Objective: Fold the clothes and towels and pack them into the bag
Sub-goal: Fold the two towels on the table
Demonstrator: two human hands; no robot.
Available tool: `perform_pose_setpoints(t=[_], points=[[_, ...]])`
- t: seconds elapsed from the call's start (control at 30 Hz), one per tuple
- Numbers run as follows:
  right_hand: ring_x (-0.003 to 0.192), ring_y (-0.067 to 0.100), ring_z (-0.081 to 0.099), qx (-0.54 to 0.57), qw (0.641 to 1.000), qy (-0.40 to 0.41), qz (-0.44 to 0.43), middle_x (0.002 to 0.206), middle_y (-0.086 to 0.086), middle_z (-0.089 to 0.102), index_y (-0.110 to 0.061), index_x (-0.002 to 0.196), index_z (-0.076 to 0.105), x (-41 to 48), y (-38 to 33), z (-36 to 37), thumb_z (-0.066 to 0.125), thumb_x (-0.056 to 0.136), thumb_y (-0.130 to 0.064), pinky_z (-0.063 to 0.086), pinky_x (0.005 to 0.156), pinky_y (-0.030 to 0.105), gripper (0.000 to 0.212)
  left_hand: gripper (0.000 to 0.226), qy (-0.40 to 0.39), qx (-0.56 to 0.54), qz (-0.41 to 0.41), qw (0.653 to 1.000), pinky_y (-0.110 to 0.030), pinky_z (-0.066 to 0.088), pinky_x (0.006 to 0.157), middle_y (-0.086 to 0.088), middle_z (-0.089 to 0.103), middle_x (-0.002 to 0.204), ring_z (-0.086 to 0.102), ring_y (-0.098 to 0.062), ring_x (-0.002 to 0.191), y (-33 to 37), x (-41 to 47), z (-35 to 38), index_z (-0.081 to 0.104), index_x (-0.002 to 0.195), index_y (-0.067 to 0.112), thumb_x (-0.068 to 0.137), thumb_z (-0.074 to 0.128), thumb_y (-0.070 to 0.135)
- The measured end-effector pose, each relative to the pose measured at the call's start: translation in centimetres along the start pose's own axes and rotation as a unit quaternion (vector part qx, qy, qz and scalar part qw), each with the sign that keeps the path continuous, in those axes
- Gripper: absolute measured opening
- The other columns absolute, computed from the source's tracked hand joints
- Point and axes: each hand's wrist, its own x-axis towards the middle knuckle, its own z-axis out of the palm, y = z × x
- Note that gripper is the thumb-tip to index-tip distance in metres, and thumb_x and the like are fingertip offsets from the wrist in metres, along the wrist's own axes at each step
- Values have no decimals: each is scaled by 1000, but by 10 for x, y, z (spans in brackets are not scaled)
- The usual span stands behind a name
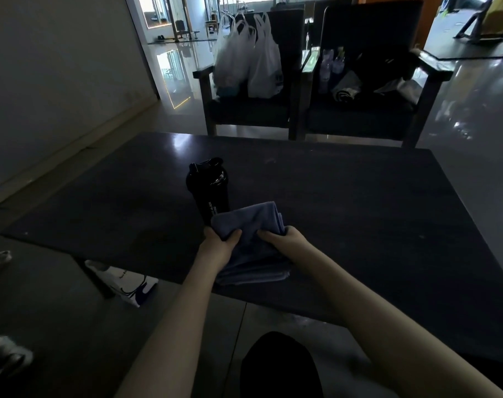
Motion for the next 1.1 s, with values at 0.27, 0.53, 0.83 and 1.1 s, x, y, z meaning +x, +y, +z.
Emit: perform_pose_setpoints(t=[0.27,0.53,0.83,1.1], points=[[89,23,67,73,994,-51,67,105,12,68,-1,120,54,-12,-4,-5,86,63,-32,56,65,28,73,82,-19,-17,15,1000,-31,39,90,-17,43,142,47,-33,125,-3,-7,-5,15,148,9,90,57,47],[92,20,66,67,997,-24,-14,105,7,68,-10,112,60,-10,-1,2,87,59,-29,57,80,35,63,77,-16,8,13,1000,-32,39,94,-21,45,138,48,-35,123,-4,-7,-8,18,144,4,91,55,45],[86,10,58,66,996,-21,-55,102,-1,57,-15,112,45,-25,-10,7,82,68,-29,46,59,21,60,66,-6,34,13,999,-27,34,86,-21,45,139,47,-34,124,-6,-10,-12,23,140,0,96,48,43],[89,11,59,119,990,32,-68,106,2,56,-13,116,41,-53,3,-23,83,67,-23,46,61,21,65,75,-70,6,53,996,-29,36,97,-9,42,145,44,-27,128,10,-26,1,23,148,11,92,48,53]])
